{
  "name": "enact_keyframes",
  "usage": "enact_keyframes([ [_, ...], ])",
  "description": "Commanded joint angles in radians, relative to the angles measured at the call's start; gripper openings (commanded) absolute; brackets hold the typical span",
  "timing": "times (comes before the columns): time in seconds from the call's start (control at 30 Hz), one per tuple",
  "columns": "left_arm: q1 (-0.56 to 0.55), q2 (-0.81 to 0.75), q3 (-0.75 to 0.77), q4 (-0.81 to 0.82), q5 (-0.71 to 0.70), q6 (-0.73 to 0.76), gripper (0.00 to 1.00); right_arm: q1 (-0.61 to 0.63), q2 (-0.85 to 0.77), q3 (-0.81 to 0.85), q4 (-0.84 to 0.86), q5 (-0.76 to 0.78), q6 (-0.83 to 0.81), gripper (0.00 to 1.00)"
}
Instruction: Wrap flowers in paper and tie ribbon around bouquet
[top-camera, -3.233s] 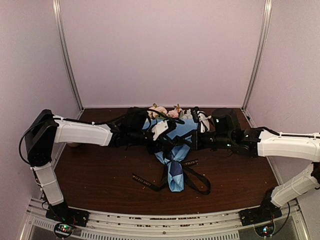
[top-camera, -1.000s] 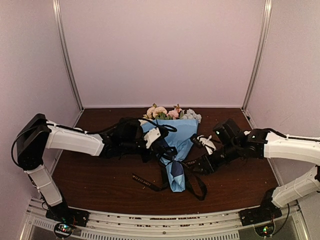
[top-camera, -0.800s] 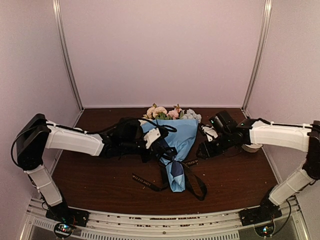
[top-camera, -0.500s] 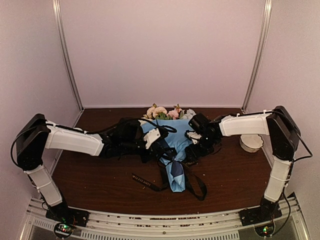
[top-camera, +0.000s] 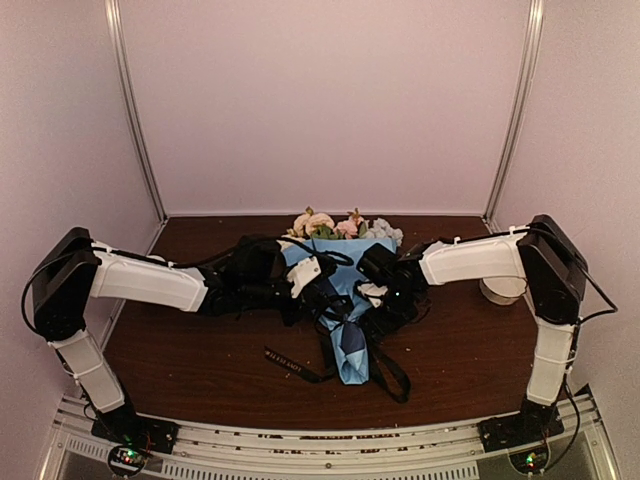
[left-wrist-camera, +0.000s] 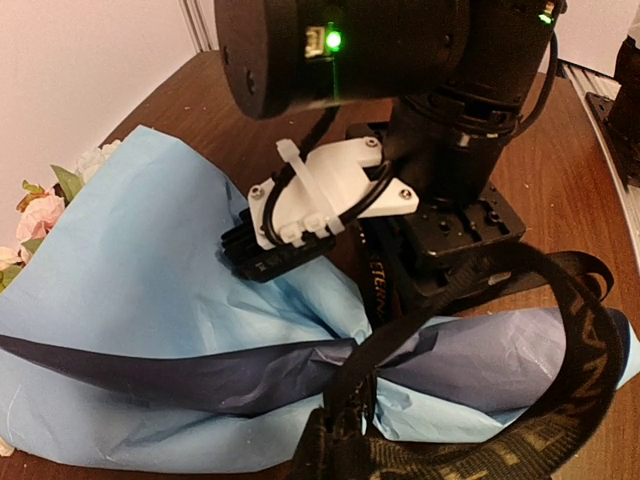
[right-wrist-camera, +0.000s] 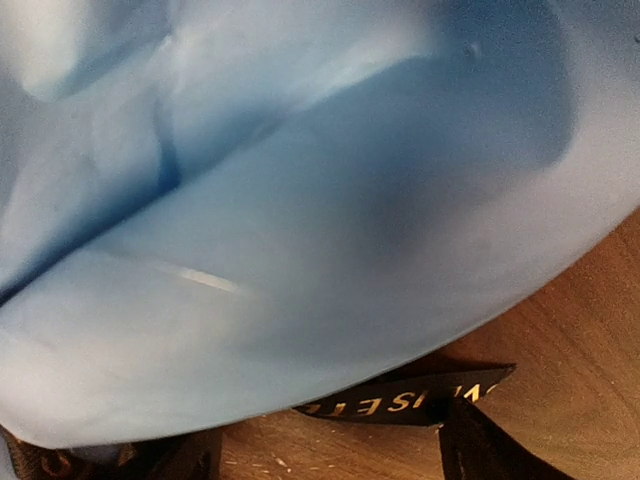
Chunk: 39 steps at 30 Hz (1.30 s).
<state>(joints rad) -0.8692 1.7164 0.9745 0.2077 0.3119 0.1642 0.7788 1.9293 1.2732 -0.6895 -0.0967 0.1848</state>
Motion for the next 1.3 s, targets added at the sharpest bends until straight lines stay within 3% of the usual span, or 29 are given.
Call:
enact_keyframes([
  [0.0,0.004,-0.003,0.026,0.007,-0.007,0.015,0.00,-0.008,0.043,-0.017,-0.021,0.041,0.024,0.72],
  [0.17,0.004,-0.001,0.030,0.006,-0.005,0.014,0.00,-0.034,0.049,0.012,-0.007,0.094,0.029,0.62],
  [0.6,0.005,0.005,0.042,-0.013,-0.006,0.019,0.00,-0.045,0.109,0.105,-0.028,0.073,-0.042,0.68],
  [0.7,0.004,0.005,0.045,-0.020,-0.006,0.023,0.00,-0.047,0.085,0.086,0.003,-0.009,-0.065,0.68],
  [0.83,0.005,0.000,0.042,-0.021,-0.010,0.024,0.00,-0.103,-0.079,-0.068,0.200,-0.159,0.069,0.64],
  [0.97,0.006,0.006,0.043,-0.017,-0.008,0.024,0.00,-0.115,-0.213,-0.203,0.370,-0.167,0.208,0.57],
  [1.07,0.006,0.009,0.049,-0.023,-0.007,0.026,0.00,-0.110,-0.220,-0.223,0.410,-0.141,0.246,0.52],
  [1.27,0.007,0.006,0.047,-0.031,-0.012,0.027,0.00,-0.087,-0.123,-0.161,0.357,-0.094,0.258,0.53],
])
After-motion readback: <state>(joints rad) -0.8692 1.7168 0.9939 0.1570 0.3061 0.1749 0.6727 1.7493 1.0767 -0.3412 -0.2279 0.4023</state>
